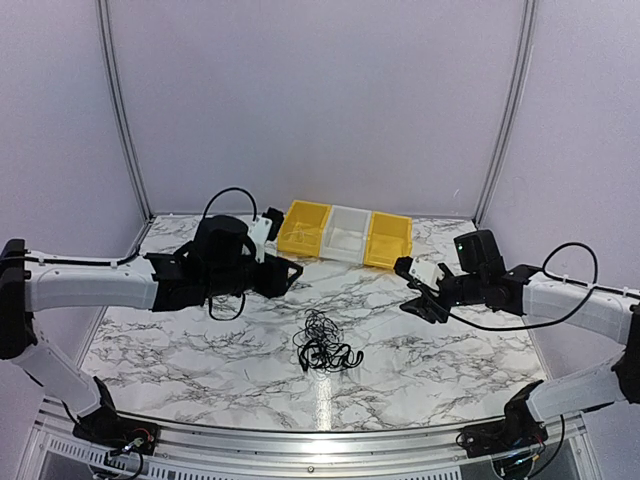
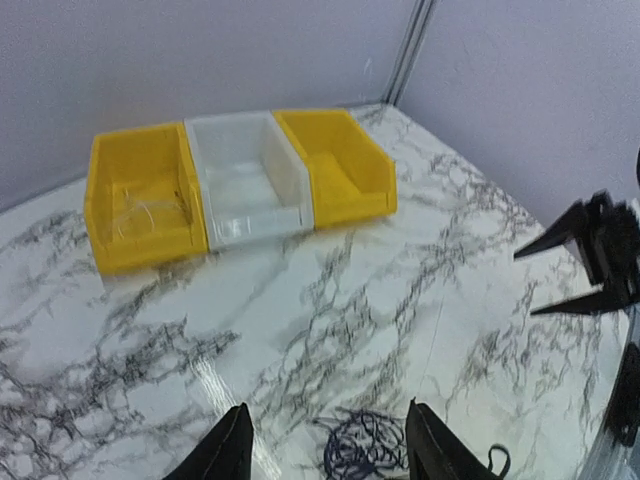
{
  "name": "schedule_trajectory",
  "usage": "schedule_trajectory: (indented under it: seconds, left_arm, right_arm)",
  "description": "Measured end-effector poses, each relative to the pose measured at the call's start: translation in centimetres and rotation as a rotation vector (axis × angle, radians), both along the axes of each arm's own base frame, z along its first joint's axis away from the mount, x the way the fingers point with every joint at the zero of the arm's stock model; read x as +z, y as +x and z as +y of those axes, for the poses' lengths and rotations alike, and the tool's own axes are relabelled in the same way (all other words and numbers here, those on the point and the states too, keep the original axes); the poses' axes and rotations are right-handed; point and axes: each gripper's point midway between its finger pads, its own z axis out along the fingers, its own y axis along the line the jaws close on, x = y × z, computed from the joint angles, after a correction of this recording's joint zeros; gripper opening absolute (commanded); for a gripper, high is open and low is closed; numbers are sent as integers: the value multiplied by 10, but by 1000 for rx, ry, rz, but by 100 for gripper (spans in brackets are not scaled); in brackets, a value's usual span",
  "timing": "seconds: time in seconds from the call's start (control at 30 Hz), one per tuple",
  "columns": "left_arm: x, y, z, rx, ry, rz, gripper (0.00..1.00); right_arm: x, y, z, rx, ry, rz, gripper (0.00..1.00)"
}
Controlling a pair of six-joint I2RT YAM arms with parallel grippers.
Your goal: Untangle the cables
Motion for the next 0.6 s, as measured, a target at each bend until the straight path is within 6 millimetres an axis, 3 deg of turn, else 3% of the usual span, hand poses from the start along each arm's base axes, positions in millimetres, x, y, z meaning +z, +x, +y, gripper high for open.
schedule_trajectory:
  seconds: [0.13,0.23,0.4,0.6]
  left_arm:
    - [-60,-40,-4,-70,90,128,55]
    - [-82,-56,-16,-107,108,186,56]
    - [-123,-55,-28,-84,131,289,57]
    - [-154,-42,-45,-37,135,352,44]
  right_arm:
    - [-1,-1,1,8,-2,3,55]
    - [-6,-2,3,18,-10,15,55]
    - [-17,-5,8,36,-26,42,55]
    - [-29,-7,10,43,-42,76,55]
